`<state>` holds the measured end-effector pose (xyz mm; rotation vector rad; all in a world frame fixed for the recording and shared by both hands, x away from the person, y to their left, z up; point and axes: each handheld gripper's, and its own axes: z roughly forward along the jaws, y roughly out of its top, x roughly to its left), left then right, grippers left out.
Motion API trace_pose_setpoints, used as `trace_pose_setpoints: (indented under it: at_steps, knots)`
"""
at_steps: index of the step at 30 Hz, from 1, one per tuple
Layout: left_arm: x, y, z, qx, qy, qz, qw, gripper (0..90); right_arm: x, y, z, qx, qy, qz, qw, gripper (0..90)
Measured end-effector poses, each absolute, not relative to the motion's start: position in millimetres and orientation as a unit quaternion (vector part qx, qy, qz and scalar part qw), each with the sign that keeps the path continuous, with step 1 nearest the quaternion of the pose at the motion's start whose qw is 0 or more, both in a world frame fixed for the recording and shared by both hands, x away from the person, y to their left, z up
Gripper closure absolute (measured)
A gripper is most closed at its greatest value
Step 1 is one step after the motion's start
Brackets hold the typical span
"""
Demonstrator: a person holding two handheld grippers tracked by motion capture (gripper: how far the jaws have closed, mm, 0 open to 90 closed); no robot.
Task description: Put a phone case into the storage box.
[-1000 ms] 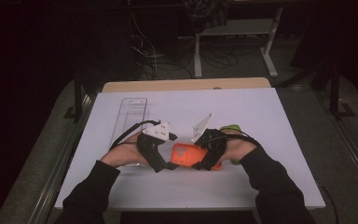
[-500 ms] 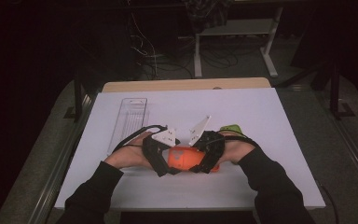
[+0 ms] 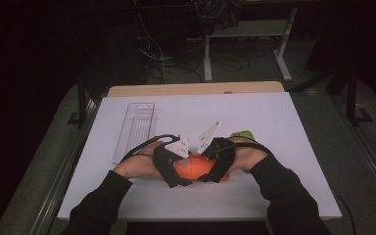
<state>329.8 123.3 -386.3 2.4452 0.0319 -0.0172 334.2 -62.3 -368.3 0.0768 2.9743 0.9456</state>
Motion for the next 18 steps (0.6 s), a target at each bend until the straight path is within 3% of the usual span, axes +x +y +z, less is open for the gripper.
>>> trace_pose_setpoints:
  at_steps: [18]
  knots:
    - [331.5,124.4,-385.6,0.939,0.009,-0.012,0.344,15.0,333.7,-62.3,-368.6,0.021,0.954,0.3,0.004,15.0]
